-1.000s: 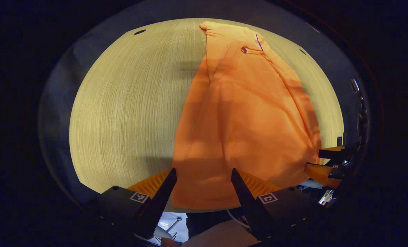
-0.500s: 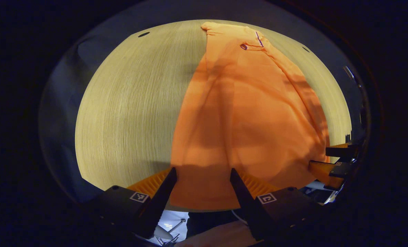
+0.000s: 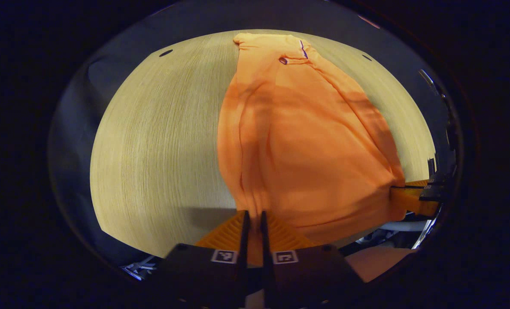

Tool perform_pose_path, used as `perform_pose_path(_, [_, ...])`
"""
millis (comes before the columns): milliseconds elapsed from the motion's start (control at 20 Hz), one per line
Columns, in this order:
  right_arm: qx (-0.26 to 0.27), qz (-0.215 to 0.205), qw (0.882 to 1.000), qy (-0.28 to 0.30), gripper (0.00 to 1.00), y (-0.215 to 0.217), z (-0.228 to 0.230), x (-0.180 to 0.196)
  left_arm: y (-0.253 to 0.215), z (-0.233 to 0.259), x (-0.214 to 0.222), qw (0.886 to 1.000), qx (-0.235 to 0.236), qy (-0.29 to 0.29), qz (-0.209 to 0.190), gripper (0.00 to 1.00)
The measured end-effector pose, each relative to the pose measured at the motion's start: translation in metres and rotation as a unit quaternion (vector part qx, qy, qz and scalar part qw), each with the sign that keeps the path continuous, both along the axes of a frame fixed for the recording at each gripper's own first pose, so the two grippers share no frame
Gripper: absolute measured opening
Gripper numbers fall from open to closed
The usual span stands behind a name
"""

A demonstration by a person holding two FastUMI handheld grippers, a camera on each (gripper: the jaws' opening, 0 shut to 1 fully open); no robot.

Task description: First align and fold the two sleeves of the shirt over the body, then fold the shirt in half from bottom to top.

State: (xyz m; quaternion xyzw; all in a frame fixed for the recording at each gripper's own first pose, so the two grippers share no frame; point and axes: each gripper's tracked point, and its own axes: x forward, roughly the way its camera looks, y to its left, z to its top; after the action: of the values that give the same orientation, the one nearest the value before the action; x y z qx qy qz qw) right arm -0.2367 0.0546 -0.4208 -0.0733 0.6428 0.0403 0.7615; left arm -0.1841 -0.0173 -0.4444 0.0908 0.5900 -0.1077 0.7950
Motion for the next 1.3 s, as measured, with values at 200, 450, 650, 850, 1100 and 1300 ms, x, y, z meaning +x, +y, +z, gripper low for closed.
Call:
perform_pose_path(200, [0.042,-0.029,0.999,-0.003,0.00,0.003,0.000,-0.002,-0.001,0.000,-0.001,0.999,-0.033,0.002,-0.001,0.01])
perform_pose_path(450, [0.052,-0.029,0.998,-0.017,0.00,0.005,0.013,0.005,-0.002,0.006,-0.002,0.999,-0.035,0.011,-0.004,0.01])
perform_pose_path(650, [0.067,-0.029,0.996,-0.044,0.00,0.008,0.038,0.025,-0.003,0.032,0.014,0.998,-0.056,-0.008,0.015,0.01])
perform_pose_path(850, [0.084,-0.017,0.994,-0.070,0.00,0.018,0.066,0.053,-0.004,0.068,0.049,0.996,-0.070,-0.057,0.019,0.01])
perform_pose_path(1100, [0.100,-0.010,0.988,-0.114,0.00,0.026,0.099,0.102,-0.010,0.098,0.086,0.992,-0.082,-0.098,0.019,0.01])
perform_pose_path(1300, [0.107,-0.006,0.982,-0.153,0.00,0.033,0.126,0.151,-0.017,0.119,0.131,0.987,-0.090,-0.132,0.015,0.01])
